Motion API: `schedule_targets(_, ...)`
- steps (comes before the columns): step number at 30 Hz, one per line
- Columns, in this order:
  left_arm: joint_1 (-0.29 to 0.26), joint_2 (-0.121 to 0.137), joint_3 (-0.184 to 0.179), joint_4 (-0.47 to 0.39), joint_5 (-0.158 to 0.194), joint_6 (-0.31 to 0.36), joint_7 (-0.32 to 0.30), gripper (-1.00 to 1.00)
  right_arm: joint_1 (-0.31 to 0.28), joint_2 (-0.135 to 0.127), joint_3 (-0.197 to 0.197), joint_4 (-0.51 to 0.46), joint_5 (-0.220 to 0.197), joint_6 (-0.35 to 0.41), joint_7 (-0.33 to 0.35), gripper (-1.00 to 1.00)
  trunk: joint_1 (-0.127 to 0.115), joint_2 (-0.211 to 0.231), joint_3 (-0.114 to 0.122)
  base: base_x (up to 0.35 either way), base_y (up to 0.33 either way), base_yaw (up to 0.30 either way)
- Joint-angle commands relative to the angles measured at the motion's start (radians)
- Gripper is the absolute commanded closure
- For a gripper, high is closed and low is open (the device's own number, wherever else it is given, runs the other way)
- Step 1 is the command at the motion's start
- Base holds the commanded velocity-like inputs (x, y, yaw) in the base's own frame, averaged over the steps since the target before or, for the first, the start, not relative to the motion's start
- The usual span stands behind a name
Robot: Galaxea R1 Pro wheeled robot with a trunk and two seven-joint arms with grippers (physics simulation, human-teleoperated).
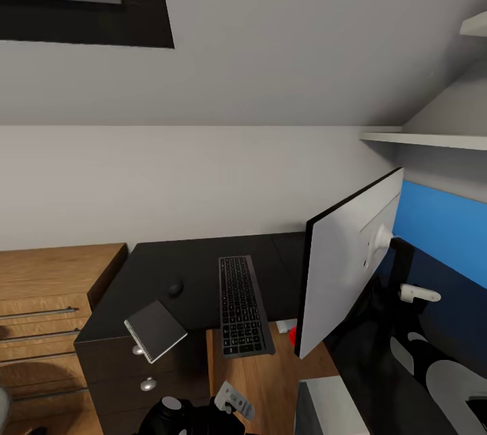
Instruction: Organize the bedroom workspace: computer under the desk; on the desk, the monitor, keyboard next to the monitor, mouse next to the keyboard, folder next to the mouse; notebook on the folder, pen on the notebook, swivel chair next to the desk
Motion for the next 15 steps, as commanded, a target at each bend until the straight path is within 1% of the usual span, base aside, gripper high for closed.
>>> schedule_targets(1,-0.001,0.001,-0.001,-0.001,0.007,0.006,0.002,-1.0,-0.001,0.0,0.007,0.0,-0.005,-0.002,-0.004,-1.0,0.0,-0.001,-0.001,0.0,0.0,0.0)
schedule_targets(4,-0.001,0.001,-0.001,-0.001,0.007,0.006,0.002,-1.0,-0.001,0.0,0.007,0.0,-0.005,-0.002,-0.004,-1.0,0.0,-0.001,-0.001,0.002,0.0,0.0)
schedule_targets(10,-0.001,-0.005,-0.001,-0.001,0.007,0.006,0.002,-1.0,-0.001,0.0,0.007,0.0,-0.005,-0.002,-0.004,-1.0,0.0,-0.001,-0.001,0.097,0.0,0.0)
schedule_targets(15,-0.001,-0.008,-0.001,0.0,0.006,0.006,0.002,-1.0,-0.001,0.0,0.007,0.0,-0.005,-0.002,-0.004,-1.0,0.0,-0.001,-0.001,0.029,0.0,0.0)
